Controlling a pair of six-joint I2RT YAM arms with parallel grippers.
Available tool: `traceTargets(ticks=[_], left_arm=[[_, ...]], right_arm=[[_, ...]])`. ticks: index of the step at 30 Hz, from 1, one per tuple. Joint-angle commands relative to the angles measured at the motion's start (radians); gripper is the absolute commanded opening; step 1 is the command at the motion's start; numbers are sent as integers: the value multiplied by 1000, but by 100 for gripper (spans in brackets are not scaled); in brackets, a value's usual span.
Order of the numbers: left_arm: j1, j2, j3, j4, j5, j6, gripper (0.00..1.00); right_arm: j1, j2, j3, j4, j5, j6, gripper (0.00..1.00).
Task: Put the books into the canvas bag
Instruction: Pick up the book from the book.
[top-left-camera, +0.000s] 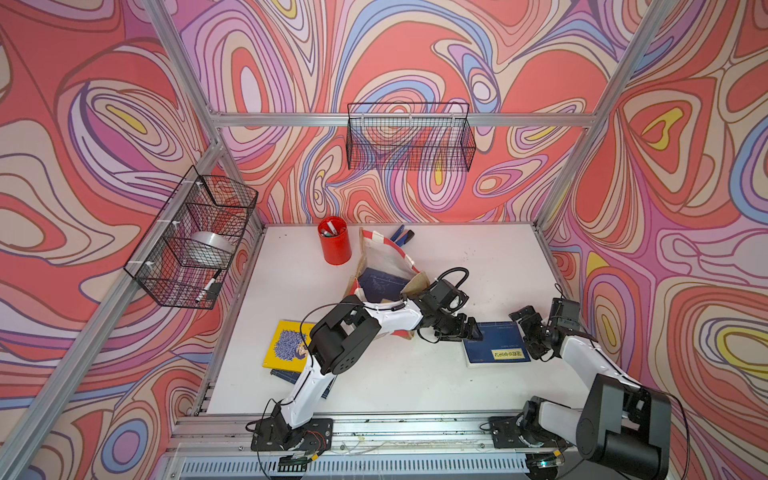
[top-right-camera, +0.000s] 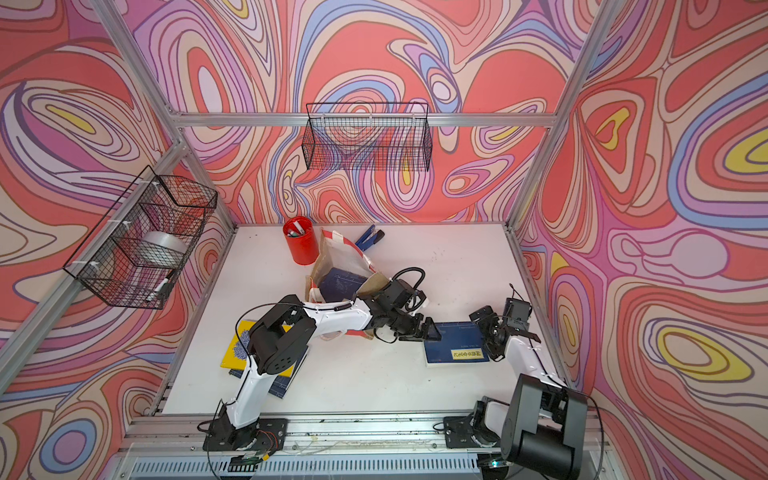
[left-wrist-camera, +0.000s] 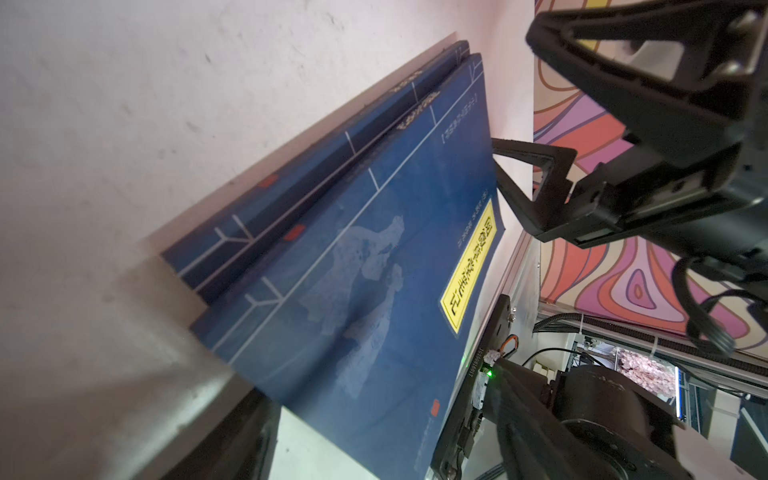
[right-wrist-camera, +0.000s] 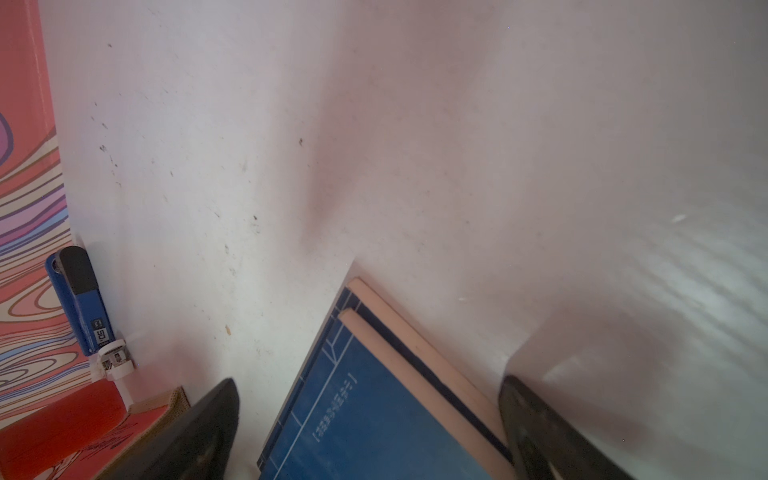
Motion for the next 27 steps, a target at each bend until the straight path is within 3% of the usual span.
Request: traceTargets(ticks=[1, 14, 24, 27], left_arm=[[-1, -62, -4, 85, 45, -36, 79], [-1, -104, 9, 74, 53, -43, 74], [-5, -67, 6, 167, 78, -85, 52], [-7, -64, 16, 183, 70, -85, 51]], right_arm=[[14, 28, -41, -75, -15, 15, 98], [15, 31, -44, -66, -18, 10, 98], [21, -6, -60, -45, -45, 14, 98], [24, -22, -66, -40, -58, 12, 98]])
